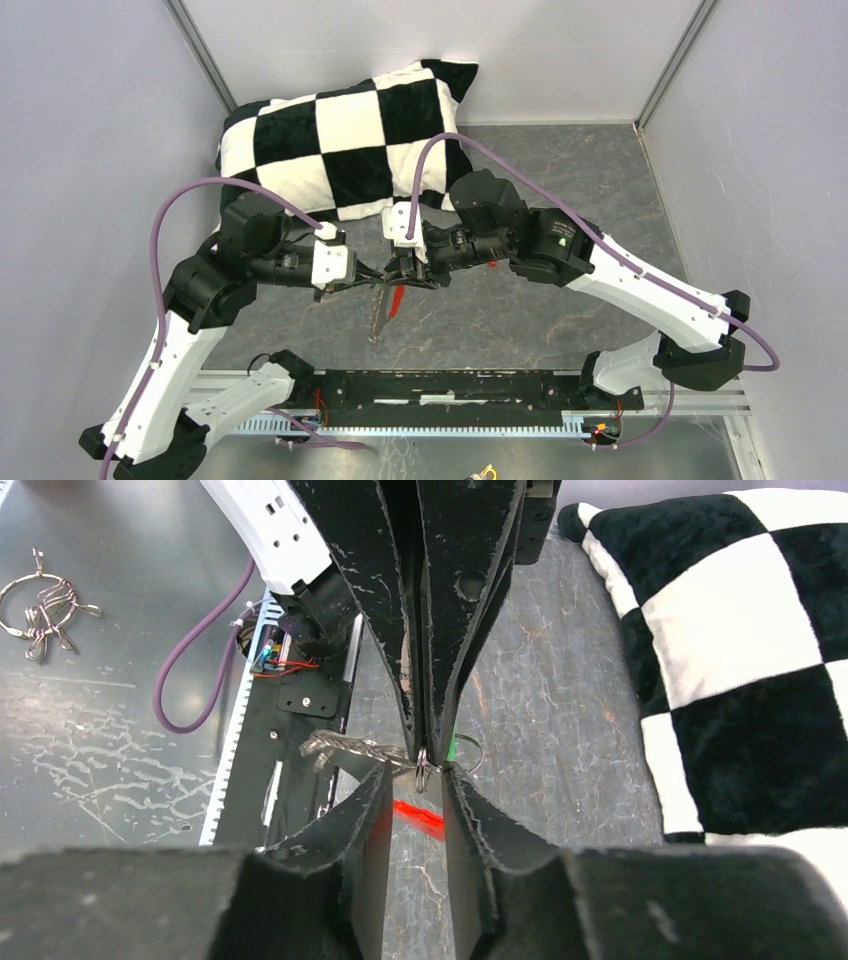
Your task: Put the keys on the keyring
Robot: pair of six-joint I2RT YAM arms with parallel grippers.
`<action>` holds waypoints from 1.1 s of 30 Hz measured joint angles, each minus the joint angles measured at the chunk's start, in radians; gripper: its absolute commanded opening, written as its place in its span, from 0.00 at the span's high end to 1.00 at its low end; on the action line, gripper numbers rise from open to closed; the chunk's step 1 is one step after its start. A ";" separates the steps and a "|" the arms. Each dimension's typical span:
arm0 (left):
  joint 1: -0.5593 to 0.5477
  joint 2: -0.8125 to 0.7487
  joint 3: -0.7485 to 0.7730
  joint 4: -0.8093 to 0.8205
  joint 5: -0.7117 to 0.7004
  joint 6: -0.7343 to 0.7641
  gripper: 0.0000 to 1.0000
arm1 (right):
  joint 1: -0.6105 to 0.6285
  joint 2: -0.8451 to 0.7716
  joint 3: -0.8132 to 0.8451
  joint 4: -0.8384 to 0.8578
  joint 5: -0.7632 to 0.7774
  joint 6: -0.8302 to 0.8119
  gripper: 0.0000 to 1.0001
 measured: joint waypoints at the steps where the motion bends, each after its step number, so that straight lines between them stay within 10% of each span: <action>1: 0.000 0.000 0.000 -0.001 0.001 0.000 0.98 | 0.000 0.000 0.000 0.004 0.000 0.000 0.72; 11: 0.000 -0.005 0.001 -0.003 0.003 0.000 0.98 | 0.000 0.037 0.017 0.002 -0.001 0.000 0.76; 15: 0.000 -0.006 0.001 -0.021 -0.001 0.001 0.98 | 0.000 0.053 0.032 -0.011 -0.001 0.000 0.99; 33: 0.000 -0.016 0.005 0.003 0.009 0.024 0.97 | 0.000 -0.006 -0.040 0.063 0.023 0.003 1.00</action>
